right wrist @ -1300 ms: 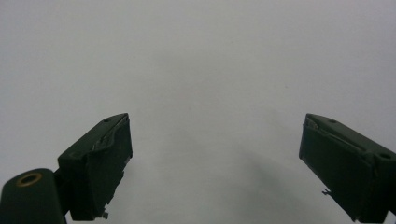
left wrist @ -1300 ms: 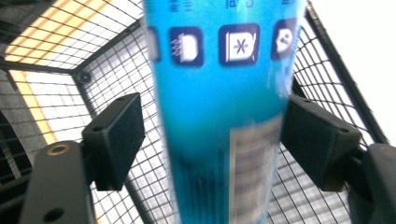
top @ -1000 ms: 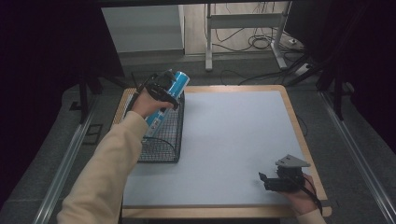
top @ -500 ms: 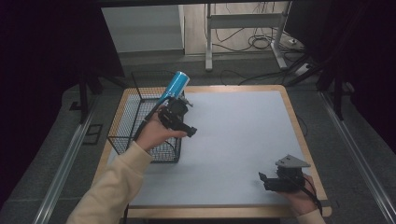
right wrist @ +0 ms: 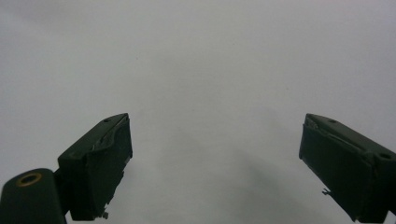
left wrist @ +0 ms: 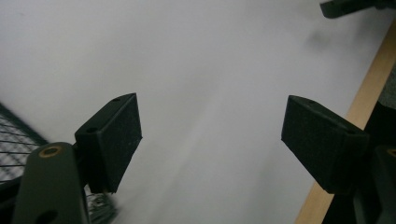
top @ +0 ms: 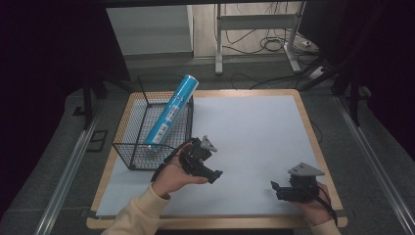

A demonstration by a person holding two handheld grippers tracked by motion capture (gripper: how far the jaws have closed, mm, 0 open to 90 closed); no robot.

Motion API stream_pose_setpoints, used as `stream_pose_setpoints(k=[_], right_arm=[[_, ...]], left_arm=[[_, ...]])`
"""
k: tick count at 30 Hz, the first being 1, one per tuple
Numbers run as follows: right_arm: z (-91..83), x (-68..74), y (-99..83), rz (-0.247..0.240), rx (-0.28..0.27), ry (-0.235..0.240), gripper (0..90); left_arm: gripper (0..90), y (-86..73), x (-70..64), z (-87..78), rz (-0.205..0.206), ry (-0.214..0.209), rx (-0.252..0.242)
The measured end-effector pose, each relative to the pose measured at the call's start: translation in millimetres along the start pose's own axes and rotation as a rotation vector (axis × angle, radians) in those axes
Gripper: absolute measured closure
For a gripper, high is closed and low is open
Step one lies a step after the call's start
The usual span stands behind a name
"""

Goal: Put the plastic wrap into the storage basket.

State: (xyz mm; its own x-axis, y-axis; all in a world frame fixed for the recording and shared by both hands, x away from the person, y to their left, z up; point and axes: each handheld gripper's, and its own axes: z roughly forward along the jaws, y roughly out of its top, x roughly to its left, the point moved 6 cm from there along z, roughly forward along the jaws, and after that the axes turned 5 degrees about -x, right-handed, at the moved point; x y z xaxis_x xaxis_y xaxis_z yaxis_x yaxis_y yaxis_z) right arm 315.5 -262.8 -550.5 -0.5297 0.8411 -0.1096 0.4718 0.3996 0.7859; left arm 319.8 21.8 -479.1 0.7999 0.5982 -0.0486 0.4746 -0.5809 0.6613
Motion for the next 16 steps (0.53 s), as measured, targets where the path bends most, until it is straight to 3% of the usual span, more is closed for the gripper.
stream_pose_setpoints(k=[2, 16], right_arm=[[0.2, 0.1, 0.1, 0.000, 0.000, 0.000, 9.8], [-3.1, -0.3, 3.1, -0.002, -0.027, -0.011, 9.8]], left_arm=[[19.6, -3.5, -1.9, 5.4, 0.015, 0.001, 0.028], [19.5, -7.5, -0.8, 14.7, -0.006, -0.003, 0.026]])
